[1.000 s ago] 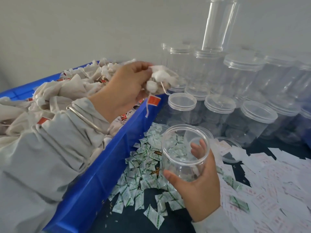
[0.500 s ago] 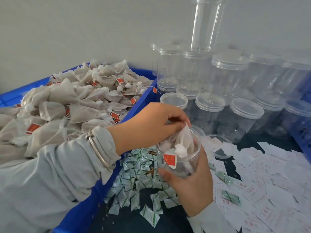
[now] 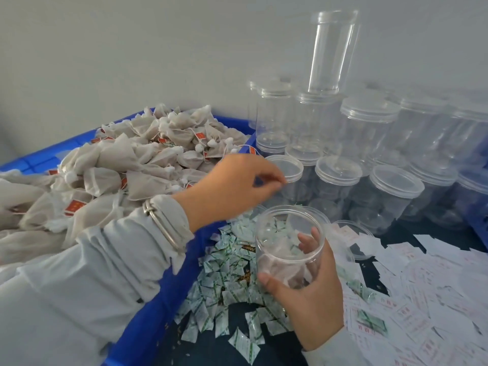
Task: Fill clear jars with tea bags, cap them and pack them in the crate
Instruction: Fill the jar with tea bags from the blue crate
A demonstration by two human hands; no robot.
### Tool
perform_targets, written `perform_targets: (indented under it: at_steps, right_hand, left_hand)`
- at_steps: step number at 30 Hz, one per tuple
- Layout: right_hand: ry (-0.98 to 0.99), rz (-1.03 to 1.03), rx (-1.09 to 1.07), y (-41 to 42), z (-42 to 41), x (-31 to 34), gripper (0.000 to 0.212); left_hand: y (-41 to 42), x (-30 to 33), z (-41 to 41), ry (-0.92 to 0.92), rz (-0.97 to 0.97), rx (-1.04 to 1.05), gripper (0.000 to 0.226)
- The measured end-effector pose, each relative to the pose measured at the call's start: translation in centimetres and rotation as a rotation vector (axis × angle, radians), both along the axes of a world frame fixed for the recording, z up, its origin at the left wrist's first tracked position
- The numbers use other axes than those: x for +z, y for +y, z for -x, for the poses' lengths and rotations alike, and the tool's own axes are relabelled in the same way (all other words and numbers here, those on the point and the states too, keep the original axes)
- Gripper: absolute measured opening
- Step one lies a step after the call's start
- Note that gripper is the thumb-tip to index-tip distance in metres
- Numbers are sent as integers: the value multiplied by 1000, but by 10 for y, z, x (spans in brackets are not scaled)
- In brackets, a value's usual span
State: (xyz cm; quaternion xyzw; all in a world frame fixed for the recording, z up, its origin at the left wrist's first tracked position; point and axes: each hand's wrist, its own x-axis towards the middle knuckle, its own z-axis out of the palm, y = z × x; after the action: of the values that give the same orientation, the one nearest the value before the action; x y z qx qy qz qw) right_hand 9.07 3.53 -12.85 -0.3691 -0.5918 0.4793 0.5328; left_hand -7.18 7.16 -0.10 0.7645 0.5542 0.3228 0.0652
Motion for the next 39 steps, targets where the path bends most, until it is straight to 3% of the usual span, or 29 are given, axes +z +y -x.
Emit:
perform_targets:
  at_steps: [3, 8, 13, 23, 29, 31, 35, 37, 39]
  right_hand:
    - [-17, -9, 1, 0, -1, -3, 91]
    - [-45, -15, 12, -2, -2, -3, 88]
    - [-42, -36, 33, -3, 0, -5, 91]
    - [-83, -54, 11, -4, 0, -9, 96]
    - [-98, -6, 33, -3, -1, -9, 98]
    - [-96, -2, 28, -4, -1, -9, 98]
    - [-134, -2, 26, -5, 0, -10, 100]
    - [-134, -14, 19, -3, 0, -7, 103]
    - [-184, -34, 23, -2, 3, -6, 115]
  left_hand:
    - [18, 2, 42, -48, -43, 325, 20]
    - [26, -6, 114, 120, 199, 704, 32]
    - [21, -13, 128, 419, 397, 779, 26]
    - [24, -18, 127, 417, 384, 866, 12]
    - [21, 6, 114, 40, 44, 816, 26]
    - [21, 14, 98, -167, -30, 766, 28]
    - [12, 21, 55, -885, 102, 340, 10]
    - [3, 21, 36, -1045, 217, 137, 16]
    - [-4, 18, 22, -1062, 331, -53, 28]
